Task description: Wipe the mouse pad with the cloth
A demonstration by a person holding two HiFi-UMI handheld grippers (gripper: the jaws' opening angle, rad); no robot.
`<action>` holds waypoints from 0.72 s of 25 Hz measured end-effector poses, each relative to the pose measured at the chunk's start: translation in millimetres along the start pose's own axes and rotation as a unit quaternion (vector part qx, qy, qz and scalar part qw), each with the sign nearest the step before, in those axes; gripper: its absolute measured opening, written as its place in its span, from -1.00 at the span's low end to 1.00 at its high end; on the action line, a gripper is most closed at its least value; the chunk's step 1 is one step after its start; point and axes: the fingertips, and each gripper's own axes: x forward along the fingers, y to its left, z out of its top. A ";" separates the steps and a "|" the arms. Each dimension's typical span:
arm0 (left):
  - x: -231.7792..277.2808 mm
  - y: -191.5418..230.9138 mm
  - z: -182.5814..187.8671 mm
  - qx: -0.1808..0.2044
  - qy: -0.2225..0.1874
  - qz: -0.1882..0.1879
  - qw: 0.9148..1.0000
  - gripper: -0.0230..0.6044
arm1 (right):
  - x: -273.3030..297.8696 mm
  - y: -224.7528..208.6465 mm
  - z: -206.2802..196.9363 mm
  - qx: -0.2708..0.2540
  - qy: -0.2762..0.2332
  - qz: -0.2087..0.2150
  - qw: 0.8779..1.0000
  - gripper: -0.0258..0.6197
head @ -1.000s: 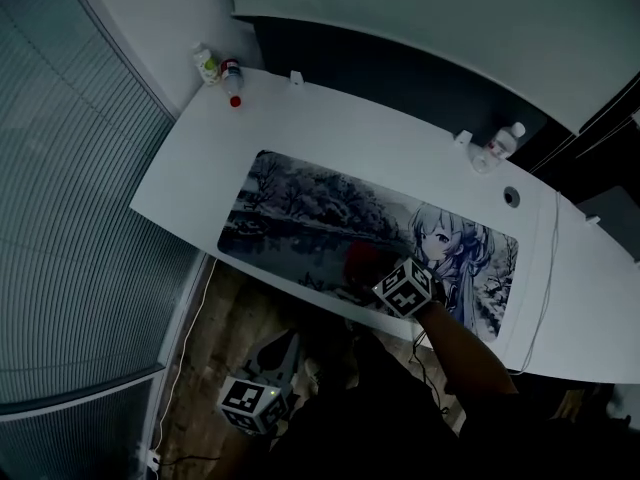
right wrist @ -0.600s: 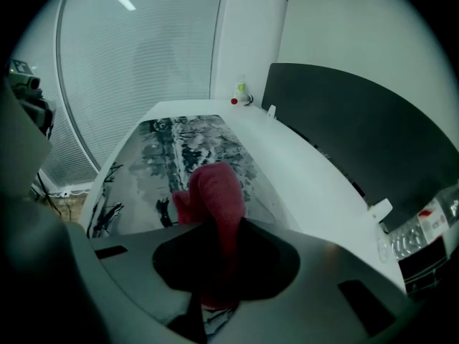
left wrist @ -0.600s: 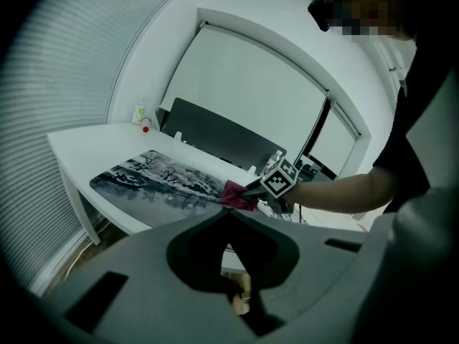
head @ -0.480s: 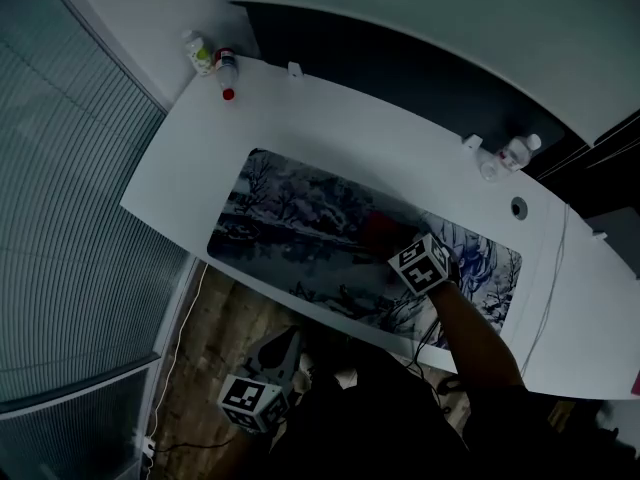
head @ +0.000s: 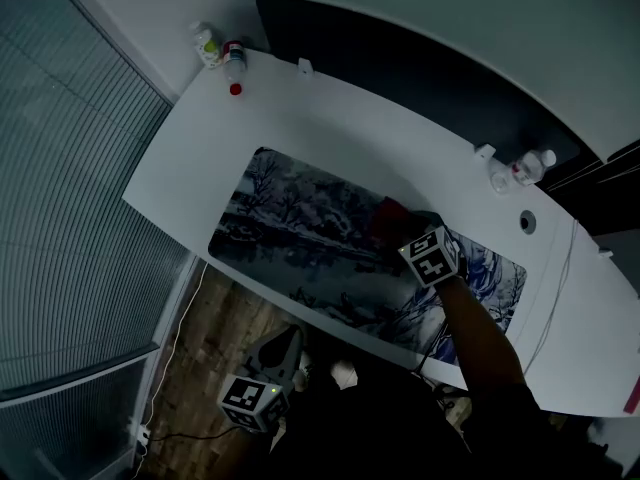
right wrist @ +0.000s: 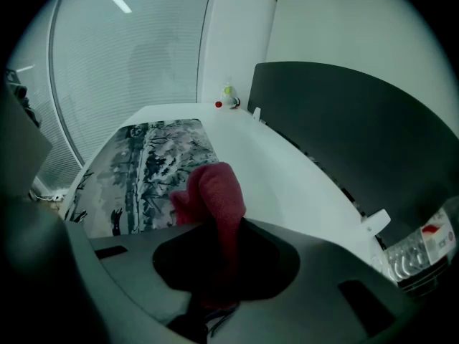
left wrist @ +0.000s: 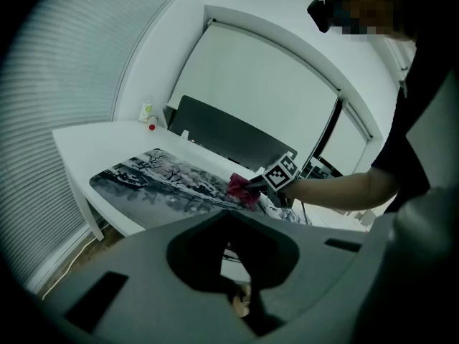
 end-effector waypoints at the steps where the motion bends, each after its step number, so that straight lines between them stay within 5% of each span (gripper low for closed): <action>1: 0.7 0.7 -0.8 0.002 0.001 0.001 1.000 -0.91 | 0.9 -2.3 0.6 0.001 -0.001 -0.001 1.000 -0.66; 18: -11.2 -2.5 -1.1 0.007 -0.009 0.010 1.000 -0.91 | 1.0 -5.7 3.8 0.002 0.000 -0.010 1.000 -0.66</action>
